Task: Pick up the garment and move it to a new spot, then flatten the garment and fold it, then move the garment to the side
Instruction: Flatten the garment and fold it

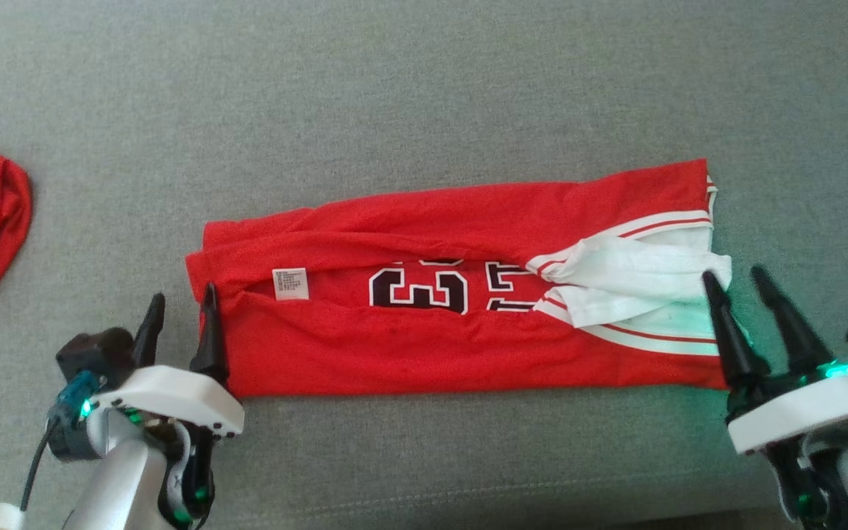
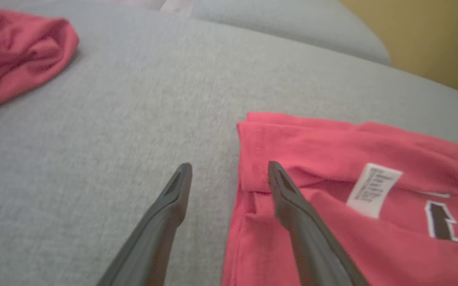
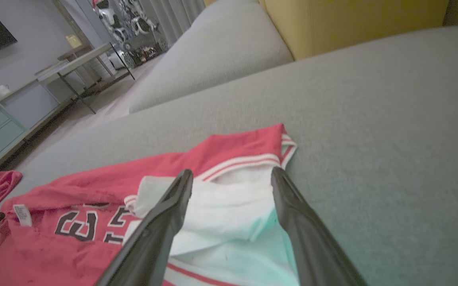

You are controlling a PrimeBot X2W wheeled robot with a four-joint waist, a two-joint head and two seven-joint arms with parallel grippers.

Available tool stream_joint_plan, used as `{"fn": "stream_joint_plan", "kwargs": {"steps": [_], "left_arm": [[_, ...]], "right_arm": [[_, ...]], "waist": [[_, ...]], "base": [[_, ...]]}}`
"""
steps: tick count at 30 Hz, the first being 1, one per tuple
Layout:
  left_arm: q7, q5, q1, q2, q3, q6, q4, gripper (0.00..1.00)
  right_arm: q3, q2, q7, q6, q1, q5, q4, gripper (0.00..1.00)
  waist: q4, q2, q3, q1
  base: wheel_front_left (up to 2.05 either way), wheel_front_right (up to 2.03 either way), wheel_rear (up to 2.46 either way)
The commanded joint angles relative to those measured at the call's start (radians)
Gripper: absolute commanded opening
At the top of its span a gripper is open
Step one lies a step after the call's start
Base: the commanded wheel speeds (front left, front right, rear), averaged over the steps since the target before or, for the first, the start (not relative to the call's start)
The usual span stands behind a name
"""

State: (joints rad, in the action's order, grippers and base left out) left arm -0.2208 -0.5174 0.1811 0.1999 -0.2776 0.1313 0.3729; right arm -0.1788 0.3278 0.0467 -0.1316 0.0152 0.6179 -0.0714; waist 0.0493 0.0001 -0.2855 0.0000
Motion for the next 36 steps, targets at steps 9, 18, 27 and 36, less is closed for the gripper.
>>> {"fn": "stream_joint_plan", "kwargs": {"steps": [9,18,27,36], "left_arm": [[-0.039,0.130,-0.005,0.031,0.027,0.060,-0.231,1.00],[-0.040,0.199,-0.073,0.034,0.000,0.091,-0.324,1.00],[-0.040,0.202,-0.087,0.033,-0.012,0.098,-0.324,1.00],[-0.035,0.195,-0.066,0.031,-0.017,0.098,-0.319,1.00]], "right_arm": [[0.118,-0.109,0.013,0.001,0.018,-0.206,0.156,1.00],[0.136,-0.167,-0.005,0.001,-0.012,-0.306,0.182,1.00],[0.137,-0.179,-0.008,0.001,-0.018,-0.316,0.173,1.00],[0.146,-0.174,-0.009,0.001,0.010,-0.294,0.127,1.00]], "waist": [[-0.005,-0.0001,0.040,0.0000],[-0.003,-0.0001,0.068,0.0000],[-0.003,-0.0001,0.070,0.0000],[-0.010,-0.0001,0.048,0.0000]], "base": [[0.00,0.00,0.00],[0.00,0.00,0.00],[0.00,0.00,0.00],[0.00,0.00,0.00]]}}
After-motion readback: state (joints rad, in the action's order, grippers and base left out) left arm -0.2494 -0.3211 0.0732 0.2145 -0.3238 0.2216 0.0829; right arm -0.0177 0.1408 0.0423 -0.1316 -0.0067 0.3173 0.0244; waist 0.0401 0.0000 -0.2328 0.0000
